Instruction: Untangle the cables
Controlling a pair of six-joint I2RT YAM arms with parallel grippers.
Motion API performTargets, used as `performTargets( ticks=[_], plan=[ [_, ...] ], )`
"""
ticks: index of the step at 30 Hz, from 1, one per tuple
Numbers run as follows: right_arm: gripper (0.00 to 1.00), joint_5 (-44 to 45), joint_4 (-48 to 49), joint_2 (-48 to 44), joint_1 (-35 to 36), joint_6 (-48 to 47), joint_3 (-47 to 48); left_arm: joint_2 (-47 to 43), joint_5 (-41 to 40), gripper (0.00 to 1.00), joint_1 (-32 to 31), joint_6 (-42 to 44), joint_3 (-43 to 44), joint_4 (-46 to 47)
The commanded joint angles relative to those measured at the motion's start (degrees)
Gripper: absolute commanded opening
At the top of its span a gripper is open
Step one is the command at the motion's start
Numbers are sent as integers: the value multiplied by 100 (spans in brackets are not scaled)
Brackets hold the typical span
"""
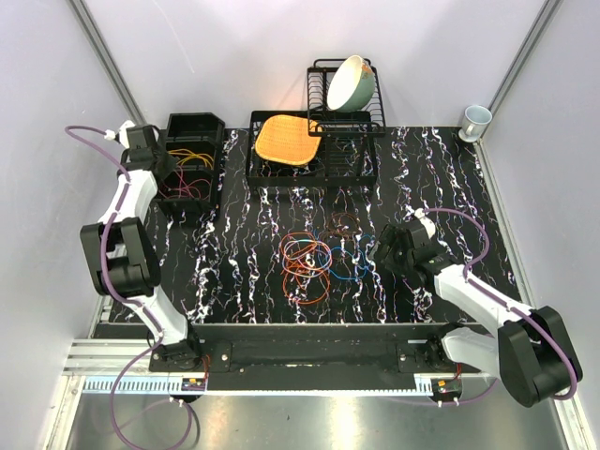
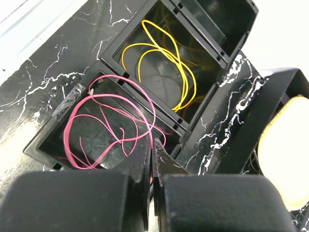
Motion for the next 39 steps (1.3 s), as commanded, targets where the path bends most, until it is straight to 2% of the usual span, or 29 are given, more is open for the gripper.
performTargets(
  ticks=[1,12,20,21,23,24,25,34,39],
  plan=[
    [95,-77,195,55,-7,-88,249,313,509,0,-22,-72,309,212],
    [95,-94,195,99,-7,-97,275,647,642,0,-224,-222,124,345],
    [95,-112,204,99,-7,-106,284,936,764,1,172,-117,511,46],
    [95,-103,212,116,-15,-106,275,972,835,11,172,-65,572,-33],
    [95,-130,221,125,-7,-114,284,1016,984,23,163,50,634,-51],
    [95,-121,204,134,-7,-123,293,990,985,33,163,41,634,-86],
    [95,-130,221,143,-7,-123,293,964,985,37,154,24,582,-95],
    [95,-138,230,134,-7,-114,284,217,923,61,-48,-46,687,-437],
    [95,-130,230,90,-7,-114,266,-354,607,65,-197,-12,661,-858]
  ],
)
